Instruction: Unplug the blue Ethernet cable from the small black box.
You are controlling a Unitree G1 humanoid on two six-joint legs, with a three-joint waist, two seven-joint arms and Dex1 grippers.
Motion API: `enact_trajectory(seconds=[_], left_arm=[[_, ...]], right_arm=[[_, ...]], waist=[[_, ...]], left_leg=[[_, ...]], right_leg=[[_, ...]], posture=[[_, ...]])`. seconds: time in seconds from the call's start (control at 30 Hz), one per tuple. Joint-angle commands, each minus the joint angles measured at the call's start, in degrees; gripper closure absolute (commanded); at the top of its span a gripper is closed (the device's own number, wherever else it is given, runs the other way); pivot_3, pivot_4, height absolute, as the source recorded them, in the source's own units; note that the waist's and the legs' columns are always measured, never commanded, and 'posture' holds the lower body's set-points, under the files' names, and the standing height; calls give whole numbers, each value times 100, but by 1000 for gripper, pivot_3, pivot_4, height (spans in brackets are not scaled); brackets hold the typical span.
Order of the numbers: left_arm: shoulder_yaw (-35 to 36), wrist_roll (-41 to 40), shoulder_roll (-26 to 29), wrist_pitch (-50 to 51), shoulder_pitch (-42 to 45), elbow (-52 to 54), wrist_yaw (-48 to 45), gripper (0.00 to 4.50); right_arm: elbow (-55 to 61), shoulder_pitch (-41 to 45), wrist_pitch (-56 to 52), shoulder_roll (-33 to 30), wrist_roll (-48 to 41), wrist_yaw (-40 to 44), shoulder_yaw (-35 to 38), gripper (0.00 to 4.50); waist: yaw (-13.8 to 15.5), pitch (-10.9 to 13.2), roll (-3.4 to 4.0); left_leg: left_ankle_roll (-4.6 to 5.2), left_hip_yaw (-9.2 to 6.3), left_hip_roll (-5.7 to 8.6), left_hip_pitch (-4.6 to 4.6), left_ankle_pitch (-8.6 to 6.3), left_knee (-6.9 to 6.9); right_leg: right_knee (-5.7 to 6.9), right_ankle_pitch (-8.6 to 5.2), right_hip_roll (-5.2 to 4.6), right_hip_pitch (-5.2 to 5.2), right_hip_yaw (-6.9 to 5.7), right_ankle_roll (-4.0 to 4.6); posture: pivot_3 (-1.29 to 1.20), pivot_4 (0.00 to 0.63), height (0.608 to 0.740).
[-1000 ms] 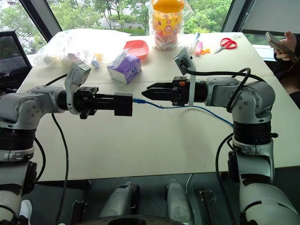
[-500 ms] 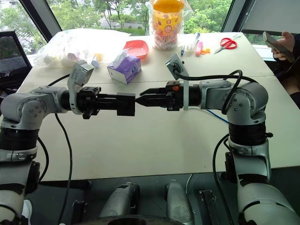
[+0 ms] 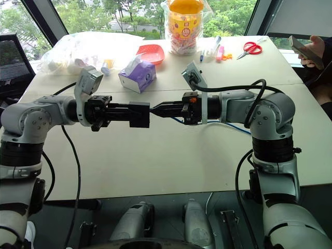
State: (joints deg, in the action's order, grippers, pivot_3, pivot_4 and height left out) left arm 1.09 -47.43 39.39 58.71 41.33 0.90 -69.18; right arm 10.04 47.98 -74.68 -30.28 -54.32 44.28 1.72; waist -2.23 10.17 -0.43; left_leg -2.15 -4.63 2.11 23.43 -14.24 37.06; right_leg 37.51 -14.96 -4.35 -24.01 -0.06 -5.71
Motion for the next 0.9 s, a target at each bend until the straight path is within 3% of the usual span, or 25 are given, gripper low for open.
enact_trajectory(seconds=[0.03,0.5,0.8,0.9], left_arm=[[177,-132,-13,10,147,117,76,3986],[371,-301,50,194,285,-112,135,3986],[420,-246,308,173,179,-129,-6,3986],[286,-45,341,-48,76,-83,-47,3986]], right_arm=[[184,93,14,87,-135,5,-6,4441],[456,-271,466,-408,269,381,-417,4441],[103,-585,994,-1172,707,813,-331,4441],[-320,-511,1430,-1093,1204,498,-308,4441]], waist=[[1,0,0],[0,0,0],[4,2,-5],[5,2,-5]], left_leg=[[0,0,0,0,0,0],[0,1,1,0,0,1],[0,2,0,0,0,1],[0,2,0,0,0,1]], right_leg=[[0,0,0,0,0,0],[0,0,0,0,0,0],[-3,0,0,1,-1,0],[-3,0,0,2,-1,0]], posture=[[0,150,740],[0,150,740],[0,150,740],[0,150,740]])
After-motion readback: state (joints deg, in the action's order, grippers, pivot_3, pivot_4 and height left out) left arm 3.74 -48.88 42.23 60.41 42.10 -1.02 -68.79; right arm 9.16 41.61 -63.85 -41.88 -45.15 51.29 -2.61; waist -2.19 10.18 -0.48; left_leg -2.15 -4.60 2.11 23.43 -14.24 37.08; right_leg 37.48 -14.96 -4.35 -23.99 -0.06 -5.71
